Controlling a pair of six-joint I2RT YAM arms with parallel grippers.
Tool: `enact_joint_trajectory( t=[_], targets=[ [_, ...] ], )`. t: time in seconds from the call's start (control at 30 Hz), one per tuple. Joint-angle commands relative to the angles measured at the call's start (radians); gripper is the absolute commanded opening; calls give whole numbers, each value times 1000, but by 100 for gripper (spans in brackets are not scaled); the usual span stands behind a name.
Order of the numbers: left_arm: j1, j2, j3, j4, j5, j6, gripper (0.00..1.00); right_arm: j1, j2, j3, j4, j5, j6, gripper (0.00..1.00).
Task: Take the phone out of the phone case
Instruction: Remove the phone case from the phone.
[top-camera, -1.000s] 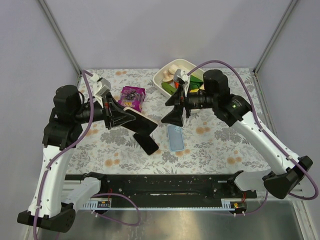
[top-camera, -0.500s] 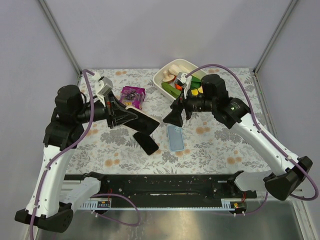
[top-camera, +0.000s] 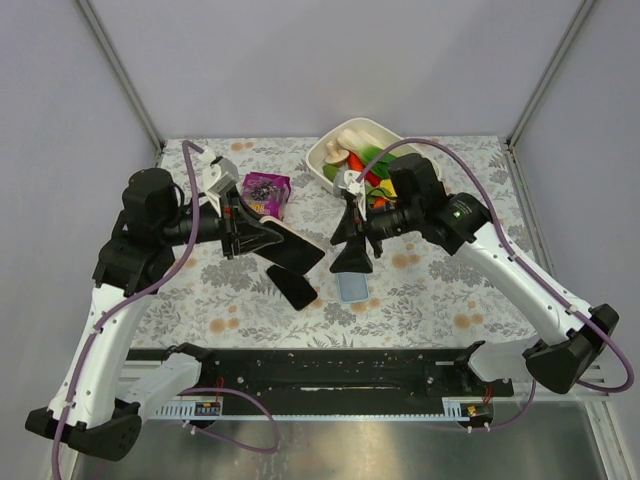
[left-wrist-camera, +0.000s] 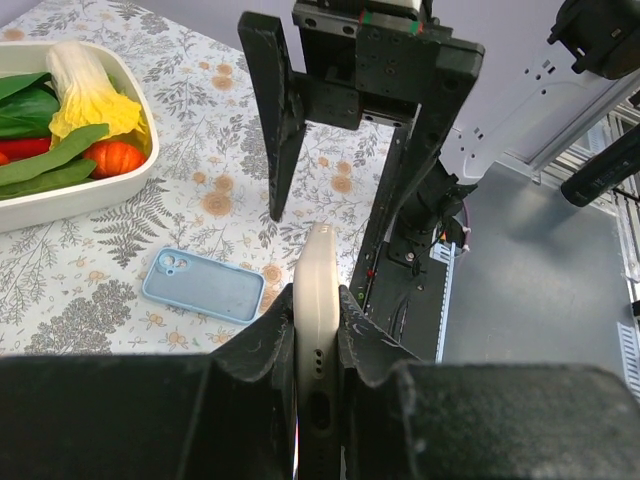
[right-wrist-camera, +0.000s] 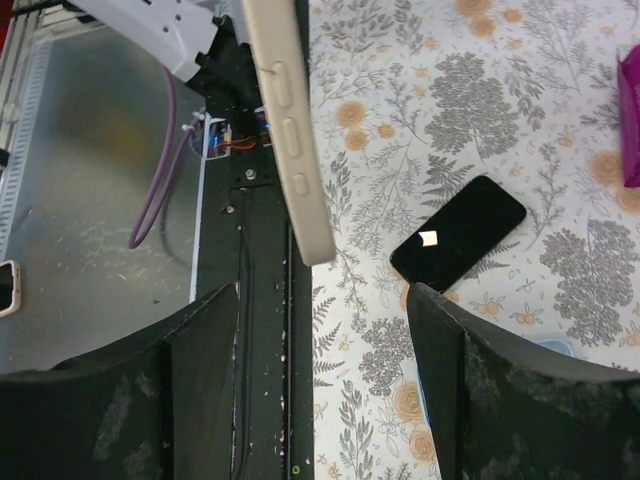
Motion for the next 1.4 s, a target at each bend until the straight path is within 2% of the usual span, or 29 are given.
enact_joint_trajectory(
  t=[0.0, 0.2, 0.3, 0.4, 0.47, 0.7, 0.73, 0.83, 1.13, 1.37],
  targets=[
    [-15, -3, 28, 71, 21, 32, 0, 47, 8, 48, -43, -46, -91, 74],
    [-31, -1, 18, 62, 55, 53, 0, 61, 44, 72, -69, -76, -129, 56],
    [-34, -6, 7, 64, 58, 55, 0, 68, 51, 78, -69, -72, -136, 52],
    [-37, -9, -1, 62, 61, 56, 0, 73, 61, 86, -68, -73, -134, 43],
    [-38, -10, -4, 62, 59, 58, 0, 73, 69, 91, -71, -80, -132, 33],
    [-46, -7, -5, 57, 61, 58, 0, 82, 78, 94, -78, -86, -139, 21],
    [-47, -7, -5, 57, 62, 58, 0, 85, 83, 97, -86, -89, -145, 18],
    [-47, -7, 2, 56, 61, 53, 0, 88, 87, 98, -104, -96, -160, 0],
    [-46, -4, 16, 71, -39, -2, 0, 189, 69, 131, -278, -64, -362, 0],
    [-44, 10, 19, 70, -74, -17, 0, 255, 41, 127, -315, -52, -436, 0]
  ],
)
